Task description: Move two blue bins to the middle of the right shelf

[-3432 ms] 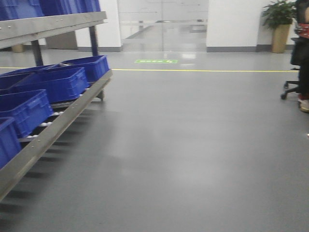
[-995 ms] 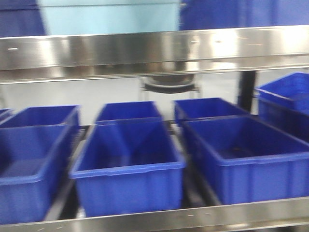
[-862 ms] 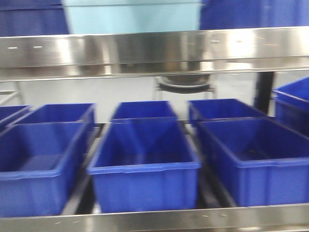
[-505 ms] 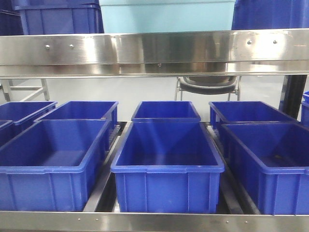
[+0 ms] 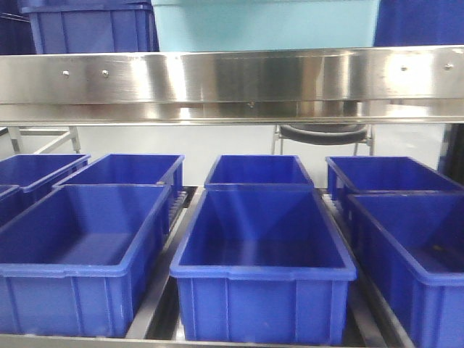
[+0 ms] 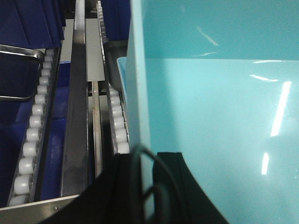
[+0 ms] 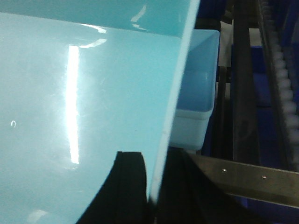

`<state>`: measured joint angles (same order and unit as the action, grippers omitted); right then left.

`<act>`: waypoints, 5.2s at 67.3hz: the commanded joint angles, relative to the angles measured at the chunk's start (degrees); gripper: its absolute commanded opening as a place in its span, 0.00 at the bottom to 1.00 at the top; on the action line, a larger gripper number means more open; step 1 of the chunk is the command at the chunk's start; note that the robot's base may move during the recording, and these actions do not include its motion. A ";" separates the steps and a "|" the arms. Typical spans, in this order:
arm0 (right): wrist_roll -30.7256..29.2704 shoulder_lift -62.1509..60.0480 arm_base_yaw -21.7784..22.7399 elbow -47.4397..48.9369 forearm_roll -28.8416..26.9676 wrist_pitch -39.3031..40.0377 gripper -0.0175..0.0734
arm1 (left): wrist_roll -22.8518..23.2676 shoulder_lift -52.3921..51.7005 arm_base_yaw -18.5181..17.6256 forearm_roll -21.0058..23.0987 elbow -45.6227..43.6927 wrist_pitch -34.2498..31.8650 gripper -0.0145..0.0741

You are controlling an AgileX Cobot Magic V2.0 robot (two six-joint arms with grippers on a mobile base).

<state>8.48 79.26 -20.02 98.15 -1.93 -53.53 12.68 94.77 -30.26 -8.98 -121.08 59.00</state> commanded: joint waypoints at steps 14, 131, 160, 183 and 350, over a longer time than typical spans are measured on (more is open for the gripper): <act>-1.13 -0.50 -0.14 0.52 -1.41 3.01 0.02 | -0.01 -0.83 -0.85 3.03 -0.83 -3.54 0.04; -1.13 -0.50 -0.14 0.52 -1.41 3.01 0.02 | -0.01 -0.83 -0.85 2.16 -0.83 -3.54 0.04; -1.13 -0.50 -0.14 0.52 -1.41 3.30 0.02 | -0.01 -0.83 -0.85 2.15 -0.83 -5.97 0.04; -1.48 -0.13 0.55 0.52 0.69 8.04 0.02 | -0.01 0.01 -0.85 5.83 -0.83 -0.43 0.04; -1.48 7.61 2.18 2.17 -1.28 -13.27 0.74 | -0.39 1.41 -0.73 -6.12 2.56 10.96 0.83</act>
<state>7.41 87.59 -17.99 100.97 -3.54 -64.75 12.19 98.36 -30.83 -15.40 -120.29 70.33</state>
